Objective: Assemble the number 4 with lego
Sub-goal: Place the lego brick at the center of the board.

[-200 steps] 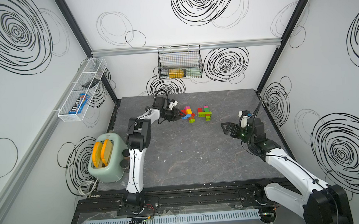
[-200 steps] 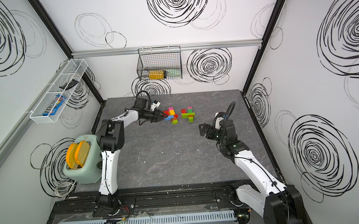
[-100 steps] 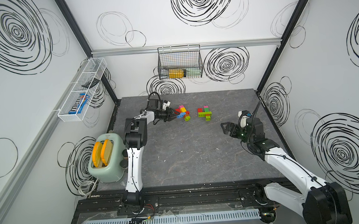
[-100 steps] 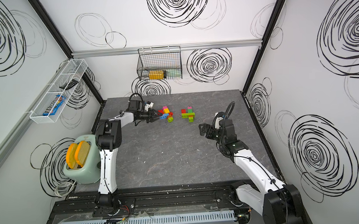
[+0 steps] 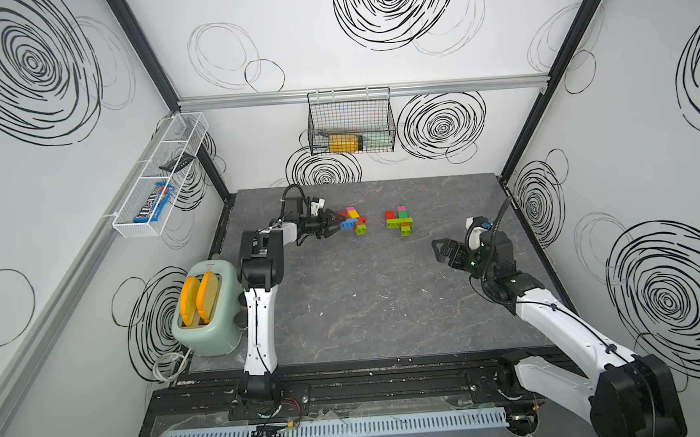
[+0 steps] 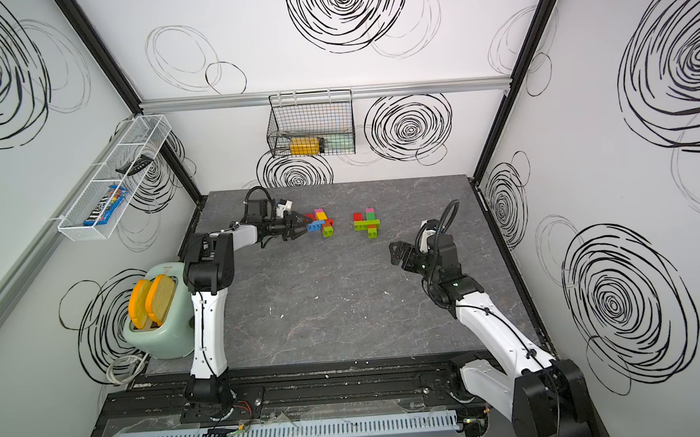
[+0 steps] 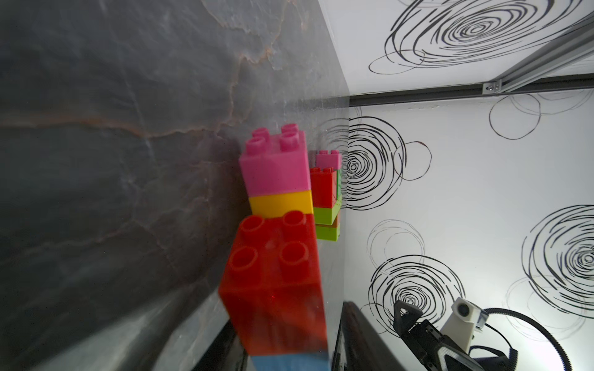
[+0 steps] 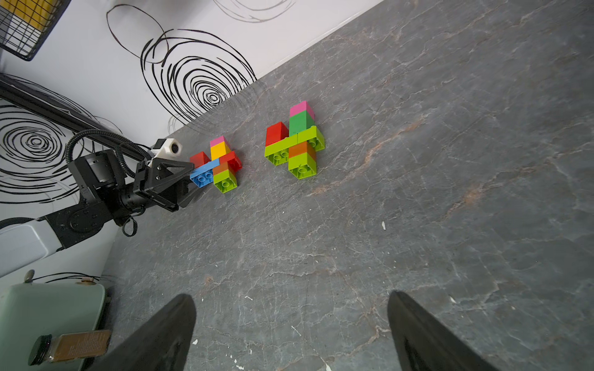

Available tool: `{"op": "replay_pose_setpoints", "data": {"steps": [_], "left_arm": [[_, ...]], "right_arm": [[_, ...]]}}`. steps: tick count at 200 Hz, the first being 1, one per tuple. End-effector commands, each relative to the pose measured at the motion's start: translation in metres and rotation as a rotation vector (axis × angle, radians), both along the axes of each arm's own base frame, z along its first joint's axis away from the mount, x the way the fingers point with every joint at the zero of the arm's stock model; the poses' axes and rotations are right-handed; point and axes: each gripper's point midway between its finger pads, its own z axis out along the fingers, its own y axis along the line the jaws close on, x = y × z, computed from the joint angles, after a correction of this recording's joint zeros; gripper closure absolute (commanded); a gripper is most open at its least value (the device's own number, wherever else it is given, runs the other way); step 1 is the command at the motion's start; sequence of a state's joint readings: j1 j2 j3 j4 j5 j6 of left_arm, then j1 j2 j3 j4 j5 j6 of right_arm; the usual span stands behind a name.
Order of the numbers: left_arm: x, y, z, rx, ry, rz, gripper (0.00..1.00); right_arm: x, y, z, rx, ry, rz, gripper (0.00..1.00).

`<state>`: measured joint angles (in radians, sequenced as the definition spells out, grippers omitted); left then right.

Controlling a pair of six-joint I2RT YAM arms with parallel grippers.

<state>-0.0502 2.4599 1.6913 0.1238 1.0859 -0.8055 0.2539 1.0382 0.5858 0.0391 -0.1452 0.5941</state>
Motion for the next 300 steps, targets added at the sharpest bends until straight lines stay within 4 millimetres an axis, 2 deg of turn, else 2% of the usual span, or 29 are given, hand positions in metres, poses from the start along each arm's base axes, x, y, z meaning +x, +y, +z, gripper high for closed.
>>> {"op": "replay_pose_setpoints", "data": {"steps": [1, 60, 106, 144, 208, 233, 255, 266, 267, 286, 300], "left_arm": [[0.016, 0.015, 0.009, 0.086, -0.058, 0.063, 0.49], [0.031, 0.016, 0.003, 0.189, -0.063, 0.109, 0.48], [0.042, 0.004, -0.003, 0.241, -0.064, 0.097, 0.47], [0.042, 0.003, -0.013, 0.323, -0.06, 0.099, 0.47], [0.038, 0.004, -0.004, 0.417, -0.103, 0.105, 0.46], [0.039, 0.01, -0.001, 0.484, -0.118, 0.127, 0.46], [0.038, 0.017, 0.012, 0.564, -0.164, 0.158, 0.45], [0.034, 0.017, 0.025, 0.607, -0.207, 0.176, 0.44], [0.034, 0.018, 0.031, 0.61, -0.22, 0.182, 0.44], [0.025, 0.029, 0.062, 0.715, -0.325, 0.277, 0.42], [0.012, 0.034, 0.093, 0.787, -0.454, 0.363, 0.35]], "right_arm": [[0.006, -0.002, 0.005, 0.001, -0.014, -0.015, 0.03], [0.008, -0.002, 0.002, -0.012, -0.012, -0.014, 0.03], [0.011, -0.001, -0.002, -0.027, -0.007, -0.002, 0.03], [0.012, -0.002, -0.004, -0.053, -0.004, 0.003, 0.03], [0.011, -0.004, -0.007, -0.06, -0.002, 0.001, 0.03], [0.011, -0.004, -0.007, -0.062, -0.002, 0.002, 0.03], [0.012, -0.007, -0.006, -0.074, -0.008, -0.005, 0.03], [0.013, -0.008, -0.005, -0.086, -0.015, -0.009, 0.03], [0.012, -0.008, -0.005, -0.087, -0.015, -0.009, 0.03], [0.015, -0.014, 0.001, -0.11, -0.035, -0.031, 0.03], [0.016, -0.021, 0.008, -0.123, -0.058, -0.066, 0.03]]}}
